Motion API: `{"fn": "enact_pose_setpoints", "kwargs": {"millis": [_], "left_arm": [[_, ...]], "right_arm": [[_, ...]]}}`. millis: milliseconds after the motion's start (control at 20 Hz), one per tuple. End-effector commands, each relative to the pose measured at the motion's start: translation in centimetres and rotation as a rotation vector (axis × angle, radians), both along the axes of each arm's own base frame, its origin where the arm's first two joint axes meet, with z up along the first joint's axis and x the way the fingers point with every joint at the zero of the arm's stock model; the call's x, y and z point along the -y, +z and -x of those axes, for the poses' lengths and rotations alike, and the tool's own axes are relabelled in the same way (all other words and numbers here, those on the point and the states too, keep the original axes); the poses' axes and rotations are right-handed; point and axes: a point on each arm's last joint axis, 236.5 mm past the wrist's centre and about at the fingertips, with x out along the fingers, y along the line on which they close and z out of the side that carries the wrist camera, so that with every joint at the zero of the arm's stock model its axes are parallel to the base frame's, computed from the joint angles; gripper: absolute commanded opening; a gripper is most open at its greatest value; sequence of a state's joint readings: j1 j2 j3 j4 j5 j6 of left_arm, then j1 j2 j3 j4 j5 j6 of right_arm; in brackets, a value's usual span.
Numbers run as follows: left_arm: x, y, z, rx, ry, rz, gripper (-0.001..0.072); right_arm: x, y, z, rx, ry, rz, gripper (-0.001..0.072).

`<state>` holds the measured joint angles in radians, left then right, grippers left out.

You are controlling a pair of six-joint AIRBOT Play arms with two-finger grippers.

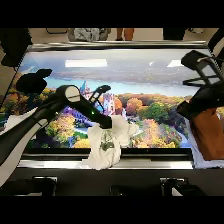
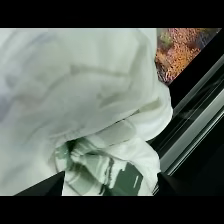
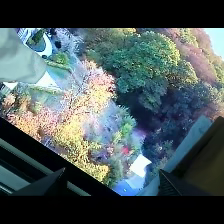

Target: Fold the shirts.

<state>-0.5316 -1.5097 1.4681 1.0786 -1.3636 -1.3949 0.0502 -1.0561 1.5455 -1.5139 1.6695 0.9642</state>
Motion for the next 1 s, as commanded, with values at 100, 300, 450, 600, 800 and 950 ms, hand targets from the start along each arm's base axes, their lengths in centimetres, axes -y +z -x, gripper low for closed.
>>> {"fn": "enact_pose_setpoints", "kwargs": {"millis": [100,300,450,600,800,950], "left_arm": [[-12.0,3.9,-4.5,0.038,0.254,-0.108,0.0714],[-16.5,-1.1,2.3,-0.116,0.342,-0.16,0.0713],[-14.4,-6.2,9.8,-0.263,0.327,-0.112,0.0713],[-10.8,-9.5,14.2,-0.331,0.325,-0.028,0.0714],[-6.6,-11.0,16.9,-0.342,0.271,0.019,0.0714],[-4.4,-11.3,17.3,-0.337,0.267,0.052,0.0715]], "right_arm": [[-3.8,-8.7,-3.5,-0.268,0.071,-0.128,0.0668],[-4.9,-15.7,-3.7,-0.438,0.06,-0.174,0.0674],[-5.5,-19.0,-3.2,-0.503,0.061,-0.201,0.0684],[-6.3,-20.5,-3.6,-0.526,0.066,-0.236,0.0702],[-7.6,-22.1,-3.3,-0.588,0.07,-0.294,0.0704],[-9.3,-23.4,-2.7,-0.611,0.069,-0.351,0.0707]]}}
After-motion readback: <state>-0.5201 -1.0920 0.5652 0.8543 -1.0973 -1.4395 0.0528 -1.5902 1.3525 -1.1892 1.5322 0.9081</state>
